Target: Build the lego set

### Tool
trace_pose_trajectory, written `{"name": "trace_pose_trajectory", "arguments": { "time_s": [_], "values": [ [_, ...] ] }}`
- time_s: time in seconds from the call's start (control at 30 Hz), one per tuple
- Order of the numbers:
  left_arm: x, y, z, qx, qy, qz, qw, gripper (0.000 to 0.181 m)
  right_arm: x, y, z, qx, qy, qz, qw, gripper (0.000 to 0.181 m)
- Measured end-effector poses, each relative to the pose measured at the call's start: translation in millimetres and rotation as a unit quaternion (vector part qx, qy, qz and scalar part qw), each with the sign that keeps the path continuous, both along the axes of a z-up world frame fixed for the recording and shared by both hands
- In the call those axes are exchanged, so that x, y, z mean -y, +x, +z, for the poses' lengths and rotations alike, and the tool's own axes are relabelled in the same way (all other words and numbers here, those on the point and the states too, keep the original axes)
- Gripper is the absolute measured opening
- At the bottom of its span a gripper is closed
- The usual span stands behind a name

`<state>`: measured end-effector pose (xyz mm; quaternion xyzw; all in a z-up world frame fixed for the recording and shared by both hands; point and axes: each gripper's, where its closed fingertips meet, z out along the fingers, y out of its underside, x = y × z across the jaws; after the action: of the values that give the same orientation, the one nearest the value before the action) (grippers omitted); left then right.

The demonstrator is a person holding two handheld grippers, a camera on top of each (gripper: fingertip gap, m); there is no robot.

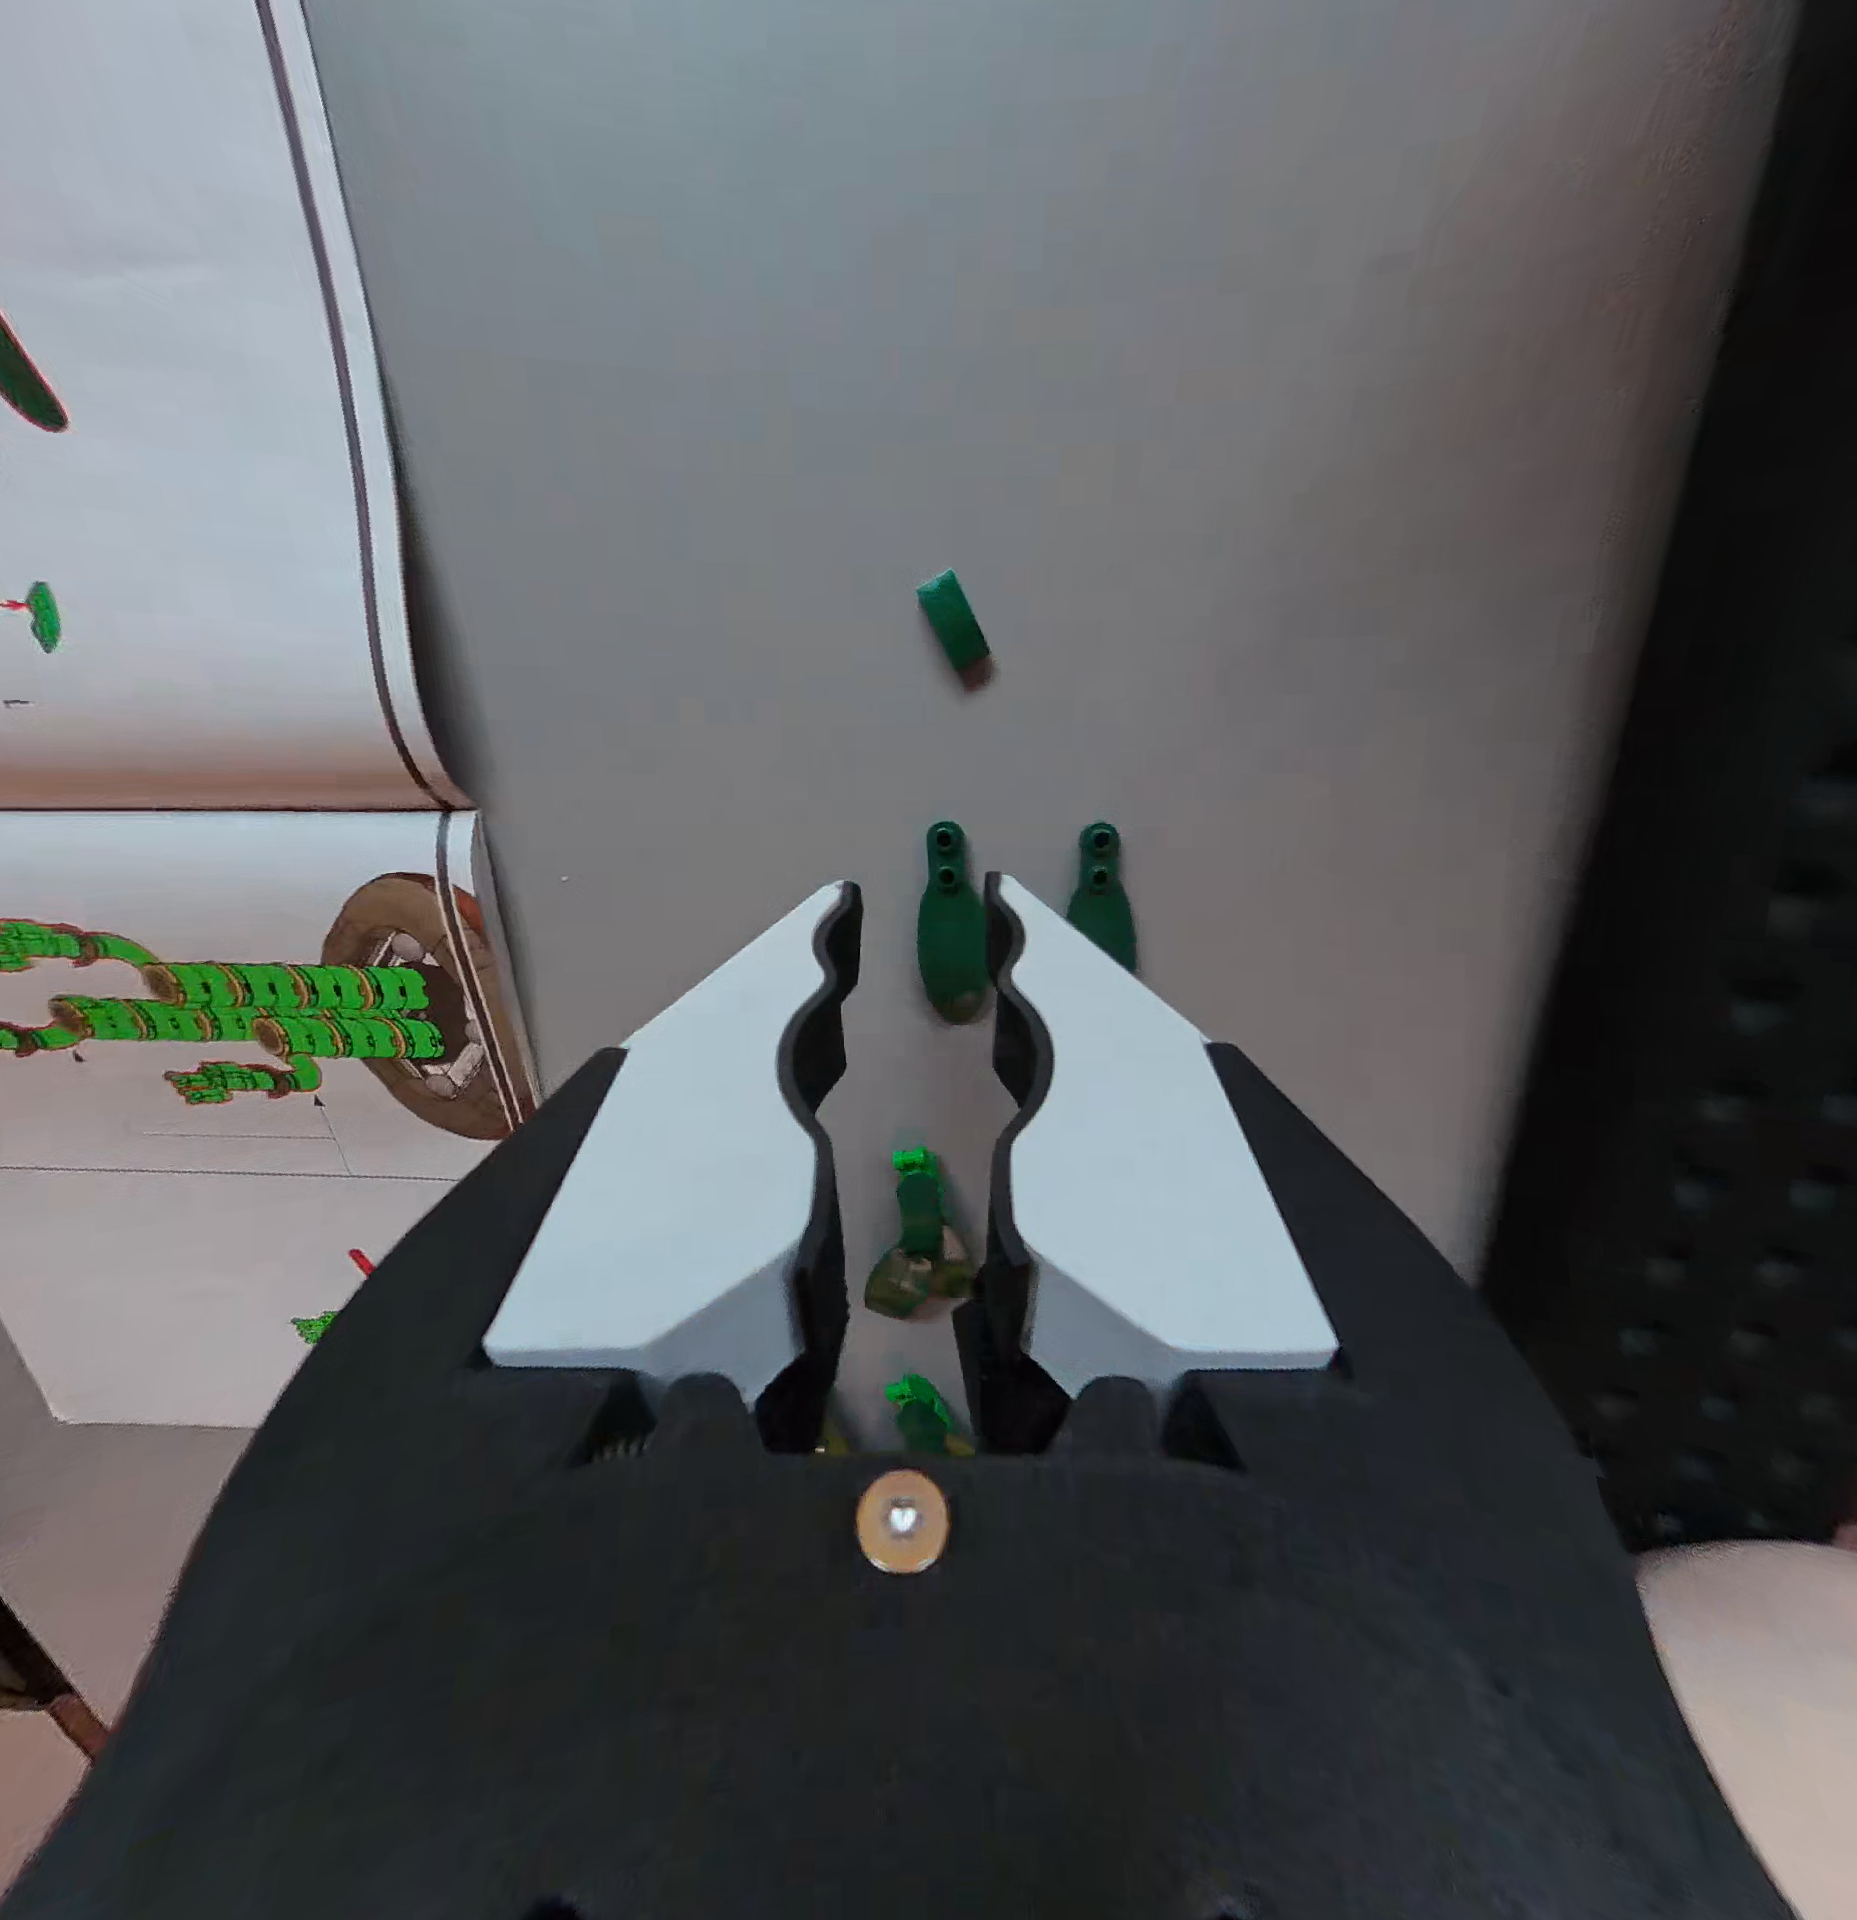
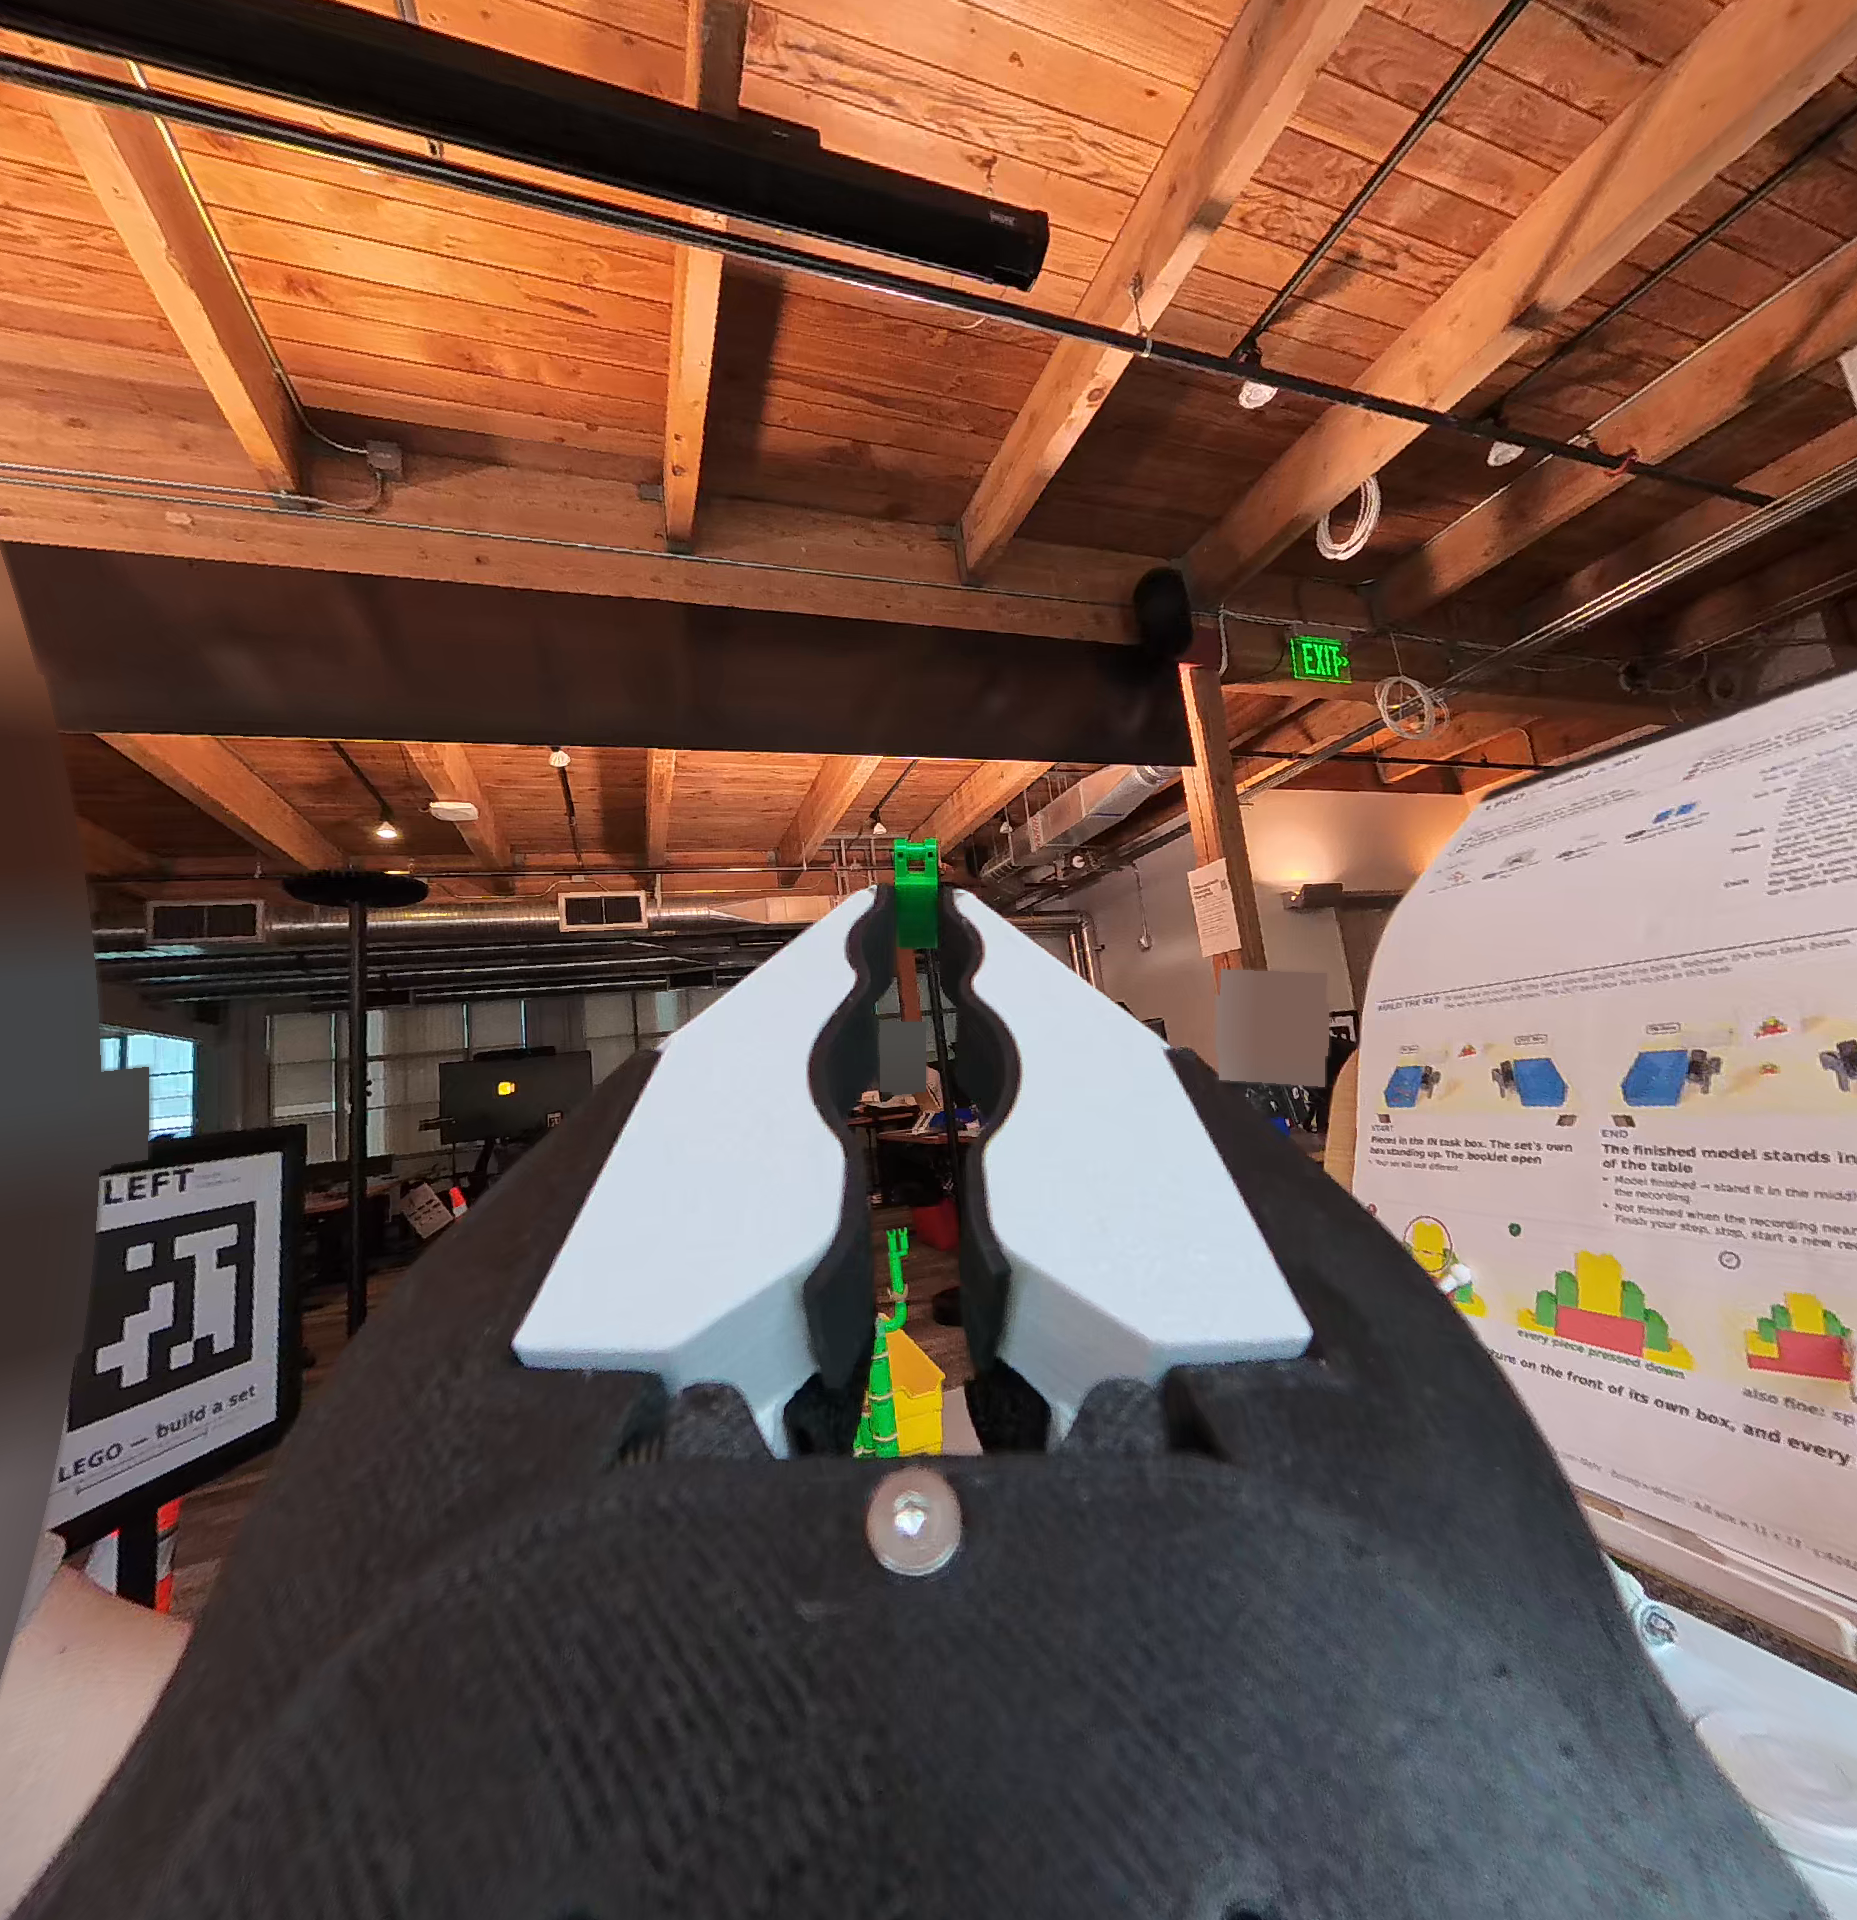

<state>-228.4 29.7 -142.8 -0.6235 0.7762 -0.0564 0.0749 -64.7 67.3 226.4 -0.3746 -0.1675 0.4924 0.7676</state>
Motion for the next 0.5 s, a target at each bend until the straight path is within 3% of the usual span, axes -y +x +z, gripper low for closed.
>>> {"name": "trace_pose_trajectory", "arguments": {
  "time_s": [0.03,0.5],
  "values": [
    [-0.4,-0.4,-3.9,-0.007,0.0,0.001,1.0,0.02,1.5,-0.6,1.1,0.002,0.002,0.001,1.0,0.005],
    [3.7,-0.8,-20.9,-0.031,-0.022,-0.007,0.999,0.006,10.3,1.9,7.9,0.004,0.015,0.003,1.0,0.005]
  ]
}}
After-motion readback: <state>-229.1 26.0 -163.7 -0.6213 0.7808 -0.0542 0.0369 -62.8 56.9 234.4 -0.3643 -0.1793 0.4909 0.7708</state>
